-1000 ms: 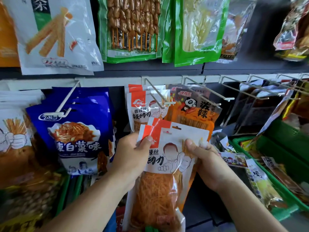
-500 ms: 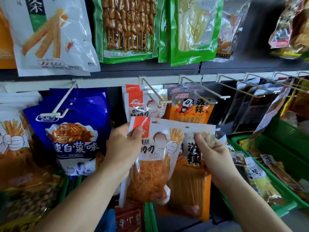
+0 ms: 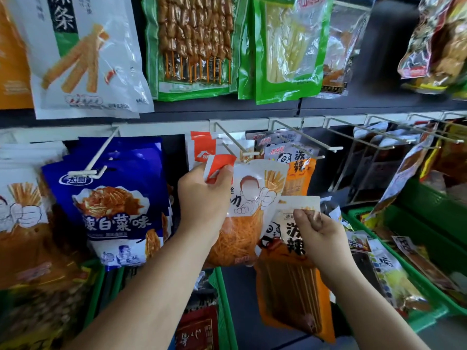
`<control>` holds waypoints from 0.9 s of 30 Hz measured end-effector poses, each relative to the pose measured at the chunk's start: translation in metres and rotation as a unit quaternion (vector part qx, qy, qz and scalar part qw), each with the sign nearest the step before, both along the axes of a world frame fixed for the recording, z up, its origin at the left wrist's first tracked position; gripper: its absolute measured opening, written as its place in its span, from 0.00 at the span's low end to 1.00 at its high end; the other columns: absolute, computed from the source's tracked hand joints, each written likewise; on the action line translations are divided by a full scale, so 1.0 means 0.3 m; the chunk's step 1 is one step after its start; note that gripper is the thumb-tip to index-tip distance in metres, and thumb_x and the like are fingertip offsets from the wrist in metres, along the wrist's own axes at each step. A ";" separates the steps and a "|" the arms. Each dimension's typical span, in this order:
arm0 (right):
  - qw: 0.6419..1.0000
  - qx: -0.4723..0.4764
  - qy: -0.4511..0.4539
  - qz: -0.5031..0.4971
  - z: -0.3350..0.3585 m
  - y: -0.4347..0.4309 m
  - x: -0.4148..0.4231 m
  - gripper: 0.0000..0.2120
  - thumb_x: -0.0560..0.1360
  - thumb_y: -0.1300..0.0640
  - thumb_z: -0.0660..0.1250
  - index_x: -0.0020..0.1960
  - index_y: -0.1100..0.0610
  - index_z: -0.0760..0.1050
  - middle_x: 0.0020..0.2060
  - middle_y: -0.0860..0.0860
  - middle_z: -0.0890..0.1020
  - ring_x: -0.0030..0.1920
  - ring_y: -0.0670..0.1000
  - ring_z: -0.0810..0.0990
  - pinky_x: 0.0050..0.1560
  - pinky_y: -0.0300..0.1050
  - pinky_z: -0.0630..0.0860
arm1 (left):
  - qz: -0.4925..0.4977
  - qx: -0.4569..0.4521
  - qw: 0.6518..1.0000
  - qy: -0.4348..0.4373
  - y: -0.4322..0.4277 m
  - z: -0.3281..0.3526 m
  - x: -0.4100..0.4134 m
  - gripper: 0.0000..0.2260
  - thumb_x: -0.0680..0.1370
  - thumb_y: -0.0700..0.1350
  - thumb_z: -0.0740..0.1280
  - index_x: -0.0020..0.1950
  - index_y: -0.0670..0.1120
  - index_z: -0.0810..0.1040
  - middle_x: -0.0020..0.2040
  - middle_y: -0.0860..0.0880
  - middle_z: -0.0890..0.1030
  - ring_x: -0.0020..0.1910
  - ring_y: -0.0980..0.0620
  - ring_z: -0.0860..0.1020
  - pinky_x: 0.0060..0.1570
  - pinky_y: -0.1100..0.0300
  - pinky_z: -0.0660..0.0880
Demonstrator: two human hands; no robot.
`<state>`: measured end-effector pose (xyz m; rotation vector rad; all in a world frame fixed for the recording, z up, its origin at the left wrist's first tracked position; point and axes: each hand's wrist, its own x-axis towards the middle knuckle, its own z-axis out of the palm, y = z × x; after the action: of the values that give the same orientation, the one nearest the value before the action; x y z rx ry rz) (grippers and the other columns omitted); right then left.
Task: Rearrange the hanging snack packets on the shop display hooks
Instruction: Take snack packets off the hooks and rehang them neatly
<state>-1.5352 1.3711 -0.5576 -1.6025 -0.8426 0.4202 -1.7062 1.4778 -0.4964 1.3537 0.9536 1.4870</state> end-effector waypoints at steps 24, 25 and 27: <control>0.993 0.044 -0.093 -0.055 0.083 -0.128 0.048 0.19 0.81 0.54 0.71 0.42 0.71 0.79 0.40 0.73 0.81 0.38 0.71 0.79 0.39 0.50 0.71 | 0.028 0.022 0.999 0.040 0.006 -0.005 -0.008 0.06 0.80 0.48 0.71 0.47 0.47 0.85 0.42 0.53 0.86 0.41 0.56 0.84 0.43 0.59 0.81; 0.993 0.039 -0.094 -0.057 0.095 -0.145 0.048 0.18 0.81 0.55 0.71 0.42 0.70 0.80 0.38 0.71 0.82 0.38 0.69 0.81 0.38 0.48 0.70 | 0.031 0.018 0.999 0.039 0.010 -0.004 -0.006 0.05 0.80 0.47 0.71 0.48 0.47 0.85 0.43 0.53 0.86 0.41 0.55 0.84 0.44 0.56 0.83; 0.994 0.036 -0.088 -0.048 0.113 -0.176 0.041 0.18 0.81 0.56 0.71 0.38 0.67 0.80 0.31 0.65 0.82 0.31 0.57 0.79 0.35 0.45 0.70 | 0.037 0.021 0.998 0.048 0.017 -0.006 0.001 0.06 0.81 0.48 0.70 0.51 0.46 0.85 0.45 0.51 0.86 0.44 0.53 0.84 0.49 0.52 0.84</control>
<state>-1.5230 1.3181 -0.5237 -1.6226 -0.8991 0.1794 -1.7059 1.4830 -0.4981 1.4449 1.0469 1.5170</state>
